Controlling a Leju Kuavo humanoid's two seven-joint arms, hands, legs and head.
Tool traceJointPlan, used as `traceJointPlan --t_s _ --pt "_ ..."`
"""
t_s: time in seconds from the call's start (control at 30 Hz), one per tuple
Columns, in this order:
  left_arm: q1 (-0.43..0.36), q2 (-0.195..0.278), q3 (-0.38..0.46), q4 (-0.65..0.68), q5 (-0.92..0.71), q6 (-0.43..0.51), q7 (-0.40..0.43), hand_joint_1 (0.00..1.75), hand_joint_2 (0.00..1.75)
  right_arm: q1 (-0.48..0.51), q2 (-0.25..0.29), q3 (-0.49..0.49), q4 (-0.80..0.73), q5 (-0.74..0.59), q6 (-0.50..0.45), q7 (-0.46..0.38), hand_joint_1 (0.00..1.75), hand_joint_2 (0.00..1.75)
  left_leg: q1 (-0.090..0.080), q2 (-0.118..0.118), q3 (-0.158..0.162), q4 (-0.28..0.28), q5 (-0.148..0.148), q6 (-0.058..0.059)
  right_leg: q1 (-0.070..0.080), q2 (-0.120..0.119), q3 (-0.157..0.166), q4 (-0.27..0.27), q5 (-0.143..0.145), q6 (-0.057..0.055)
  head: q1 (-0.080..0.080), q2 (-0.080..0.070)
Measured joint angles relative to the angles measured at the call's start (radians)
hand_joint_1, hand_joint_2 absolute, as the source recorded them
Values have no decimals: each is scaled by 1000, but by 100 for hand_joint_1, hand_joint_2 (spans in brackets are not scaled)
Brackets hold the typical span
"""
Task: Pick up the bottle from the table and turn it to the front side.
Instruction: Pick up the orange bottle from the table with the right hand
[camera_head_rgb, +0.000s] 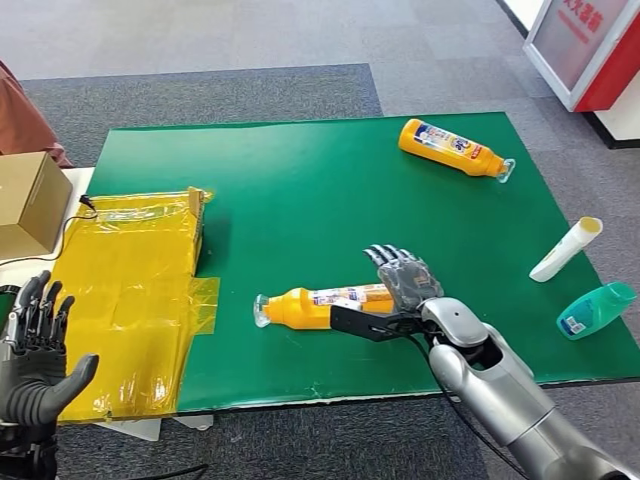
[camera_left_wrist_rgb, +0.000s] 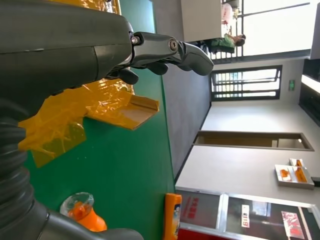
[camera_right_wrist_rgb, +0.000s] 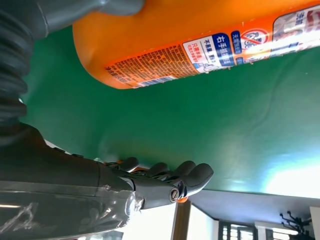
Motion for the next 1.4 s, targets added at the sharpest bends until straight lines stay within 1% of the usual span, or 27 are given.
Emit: traceJointPlan --t_s 0.3,0.67,1.13,1.4 --pt "-1 8 -16 0 1 -1 -9 0 175 -42 -8 29 73 -46 31 -5 0 175 0 0 0 0 0 0 0 0 0 0 0 0 0 0" --pt "-1 16 -15 0 11 -8 -19 0 175 -24 -30 57 124 -63 44 -8 0 175 0 0 0 0 0 0 0 0 0 0 0 0 0 0" --pt "-1 23 -22 0 16 -12 -25 0 175 -29 -29 74 176 -58 47 -18 0 175 0 0 1 0 0 0 0 0 1 0 0 0 0 0" --pt "-3 24 -38 0 16 -12 -25 0 175 -52 -8 86 216 -51 46 -26 0 175 0 0 2 0 0 0 0 0 1 0 0 0 0 0"
